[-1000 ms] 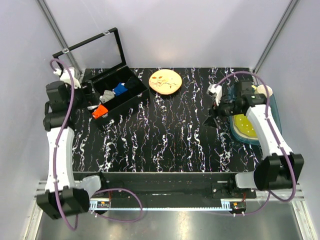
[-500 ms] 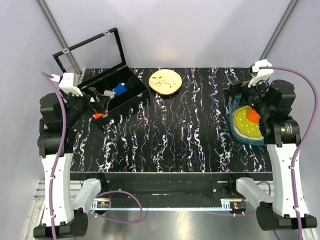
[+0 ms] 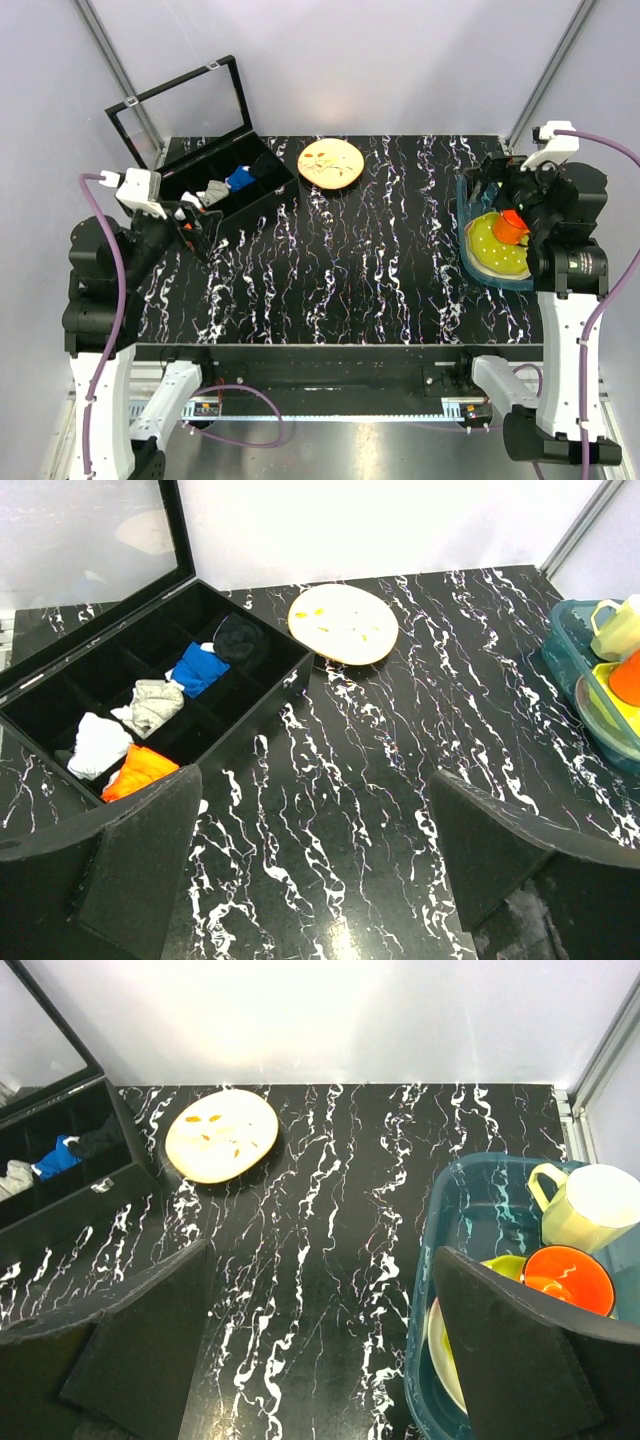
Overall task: Roll the underwear
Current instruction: Reset both arms
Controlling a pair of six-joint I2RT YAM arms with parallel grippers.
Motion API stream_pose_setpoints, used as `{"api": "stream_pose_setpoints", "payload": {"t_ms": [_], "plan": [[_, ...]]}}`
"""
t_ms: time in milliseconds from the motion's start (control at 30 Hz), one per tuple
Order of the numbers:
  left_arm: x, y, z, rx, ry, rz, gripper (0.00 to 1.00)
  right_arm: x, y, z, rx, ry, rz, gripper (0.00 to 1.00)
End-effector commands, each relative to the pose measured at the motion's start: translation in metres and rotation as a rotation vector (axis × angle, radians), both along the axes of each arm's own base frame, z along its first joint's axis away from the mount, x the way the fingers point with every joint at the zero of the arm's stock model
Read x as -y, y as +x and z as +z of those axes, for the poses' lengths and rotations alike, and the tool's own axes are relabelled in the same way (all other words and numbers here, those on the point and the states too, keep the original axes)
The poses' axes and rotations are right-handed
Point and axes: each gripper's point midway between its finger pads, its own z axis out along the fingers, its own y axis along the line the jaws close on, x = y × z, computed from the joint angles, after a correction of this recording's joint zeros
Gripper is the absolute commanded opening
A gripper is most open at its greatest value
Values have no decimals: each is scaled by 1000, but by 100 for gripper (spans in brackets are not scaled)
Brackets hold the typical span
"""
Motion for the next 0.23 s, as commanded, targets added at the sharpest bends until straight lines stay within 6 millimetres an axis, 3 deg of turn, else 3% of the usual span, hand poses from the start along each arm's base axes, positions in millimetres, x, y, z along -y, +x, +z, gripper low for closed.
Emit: {"api": "stream_pose_setpoints", "payload": {"t_ms": [0,200], "plan": [[-4,-4,10,44,22,18,99,-1,-12,25,59,48,14,100],[-1,-5,9,46,19,3,99,2,-14,27,61,47,17,100]]}}
